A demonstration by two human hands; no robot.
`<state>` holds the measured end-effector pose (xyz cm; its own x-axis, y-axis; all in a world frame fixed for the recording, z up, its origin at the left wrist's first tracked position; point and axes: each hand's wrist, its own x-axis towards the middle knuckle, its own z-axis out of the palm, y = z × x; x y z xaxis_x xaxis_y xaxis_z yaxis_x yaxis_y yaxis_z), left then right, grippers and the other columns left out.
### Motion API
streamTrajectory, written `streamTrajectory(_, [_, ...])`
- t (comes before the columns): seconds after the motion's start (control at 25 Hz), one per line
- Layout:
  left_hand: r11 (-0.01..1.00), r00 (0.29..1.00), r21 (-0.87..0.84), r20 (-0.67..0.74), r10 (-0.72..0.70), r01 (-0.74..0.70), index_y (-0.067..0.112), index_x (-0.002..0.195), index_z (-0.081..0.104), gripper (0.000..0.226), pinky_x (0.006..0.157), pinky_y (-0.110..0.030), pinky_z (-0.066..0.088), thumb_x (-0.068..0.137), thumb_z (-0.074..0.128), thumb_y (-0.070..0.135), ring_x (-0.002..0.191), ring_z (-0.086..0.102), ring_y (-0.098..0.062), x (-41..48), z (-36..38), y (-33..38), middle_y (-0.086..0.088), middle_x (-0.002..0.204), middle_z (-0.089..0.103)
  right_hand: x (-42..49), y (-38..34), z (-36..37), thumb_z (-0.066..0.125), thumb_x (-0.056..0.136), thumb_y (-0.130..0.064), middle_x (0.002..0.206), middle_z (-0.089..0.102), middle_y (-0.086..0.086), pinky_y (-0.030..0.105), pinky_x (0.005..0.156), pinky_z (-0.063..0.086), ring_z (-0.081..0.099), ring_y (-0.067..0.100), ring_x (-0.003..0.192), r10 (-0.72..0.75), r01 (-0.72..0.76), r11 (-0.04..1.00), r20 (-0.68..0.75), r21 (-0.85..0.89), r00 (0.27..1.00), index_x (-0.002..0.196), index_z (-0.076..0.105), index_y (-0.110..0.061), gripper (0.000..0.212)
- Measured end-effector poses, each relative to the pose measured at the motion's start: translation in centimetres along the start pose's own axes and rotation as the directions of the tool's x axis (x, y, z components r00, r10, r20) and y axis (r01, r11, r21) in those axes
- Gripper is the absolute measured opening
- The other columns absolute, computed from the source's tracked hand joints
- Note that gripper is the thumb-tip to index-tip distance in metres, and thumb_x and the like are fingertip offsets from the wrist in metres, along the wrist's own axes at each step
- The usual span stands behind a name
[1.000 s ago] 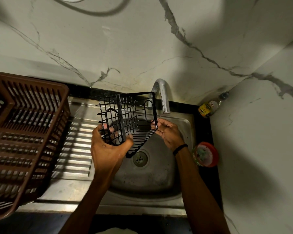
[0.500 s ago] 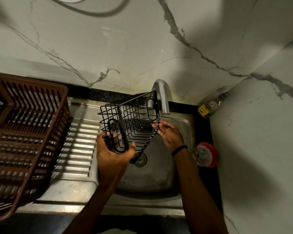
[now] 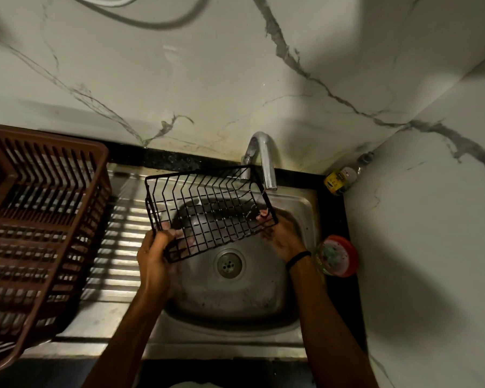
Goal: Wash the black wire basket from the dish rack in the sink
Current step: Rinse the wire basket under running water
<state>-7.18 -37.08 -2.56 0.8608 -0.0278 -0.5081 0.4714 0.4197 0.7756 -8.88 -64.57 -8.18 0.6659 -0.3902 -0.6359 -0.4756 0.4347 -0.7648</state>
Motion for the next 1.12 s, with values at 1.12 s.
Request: streamTrajectory(1.12, [0.914, 0.878, 0.112, 0.253, -0.406, 0.39, 0.008, 0.129, 0.063, 0.056, 0.085, -0.046, 0.06, 0.106, 0.037, 0.052, 0.102, 0.072, -0.036, 3.8, 10.0, -2.0, -0.02, 0.118, 0.073, -1.2, -0.7, 3.2, 0.06, 0.091, -0.012, 0.111, 0.071, 0.01, 0.043, 0.082, 0.058, 0.07, 0.03, 0.099, -0.169, 0.166, 0.982, -0.026, -0.088, 0.985, 0.111, 0.069, -0.023, 0.026])
